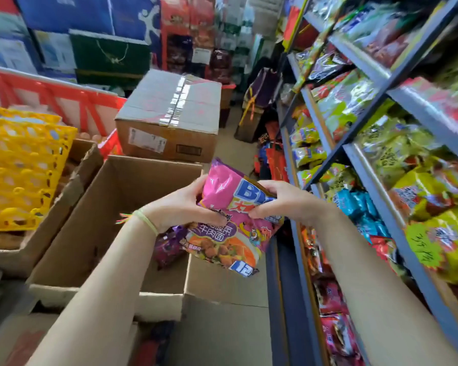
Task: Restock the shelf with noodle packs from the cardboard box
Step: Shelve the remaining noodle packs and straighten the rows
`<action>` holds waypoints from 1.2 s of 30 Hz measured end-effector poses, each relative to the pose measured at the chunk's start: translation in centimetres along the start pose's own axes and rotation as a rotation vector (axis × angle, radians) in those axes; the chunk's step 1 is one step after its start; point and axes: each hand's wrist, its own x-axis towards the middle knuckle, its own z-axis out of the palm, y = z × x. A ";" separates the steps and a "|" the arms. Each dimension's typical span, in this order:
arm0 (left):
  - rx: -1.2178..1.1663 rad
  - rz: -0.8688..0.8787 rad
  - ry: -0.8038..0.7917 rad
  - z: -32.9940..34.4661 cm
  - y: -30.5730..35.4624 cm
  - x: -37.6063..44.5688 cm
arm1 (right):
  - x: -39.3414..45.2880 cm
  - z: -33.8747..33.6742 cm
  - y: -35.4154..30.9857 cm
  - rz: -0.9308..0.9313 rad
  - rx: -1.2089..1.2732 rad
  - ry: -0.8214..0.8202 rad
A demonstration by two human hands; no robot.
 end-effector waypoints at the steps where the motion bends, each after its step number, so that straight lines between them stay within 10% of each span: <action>1: -0.004 0.036 0.002 2.3 1.7 0.3 | -3.2 -1.1 0.6 -0.017 0.032 0.094; 8: -0.415 0.200 -0.188 23.8 11.2 0.2 | -27.4 -4.2 9.0 -0.151 0.509 1.064; 15: -0.563 0.255 -0.503 44.9 18.3 -4.5 | -49.6 0.7 12.1 -0.117 0.597 1.233; 19: -0.616 0.132 -1.126 52.9 21.1 -10.0 | -59.5 4.2 12.1 -0.186 0.777 1.384; 26: -0.119 0.436 -1.018 60.6 23.9 -9.6 | -66.0 6.1 14.3 -0.110 0.870 1.706; 36: -0.185 0.489 -1.034 63.0 25.3 -6.1 | -66.5 1.9 15.3 -0.083 0.783 1.695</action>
